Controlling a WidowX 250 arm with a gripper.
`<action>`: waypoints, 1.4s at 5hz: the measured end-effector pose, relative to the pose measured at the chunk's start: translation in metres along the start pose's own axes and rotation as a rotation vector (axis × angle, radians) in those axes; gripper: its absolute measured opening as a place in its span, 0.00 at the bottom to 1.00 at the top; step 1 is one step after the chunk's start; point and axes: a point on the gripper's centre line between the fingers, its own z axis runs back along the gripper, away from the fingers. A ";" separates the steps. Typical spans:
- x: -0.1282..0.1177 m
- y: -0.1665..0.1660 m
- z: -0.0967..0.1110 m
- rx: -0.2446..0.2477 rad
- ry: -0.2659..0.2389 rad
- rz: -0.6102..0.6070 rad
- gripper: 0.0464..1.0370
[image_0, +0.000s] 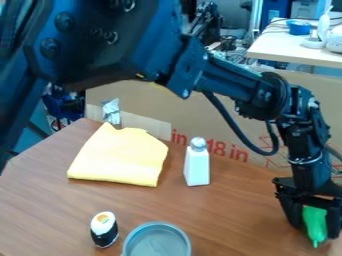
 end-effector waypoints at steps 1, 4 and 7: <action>-0.001 -0.001 -0.003 0.002 -0.008 -0.016 0.80; -0.043 0.005 0.034 0.027 -0.103 -0.082 0.80; -0.068 0.042 0.087 0.216 -0.116 -0.109 0.80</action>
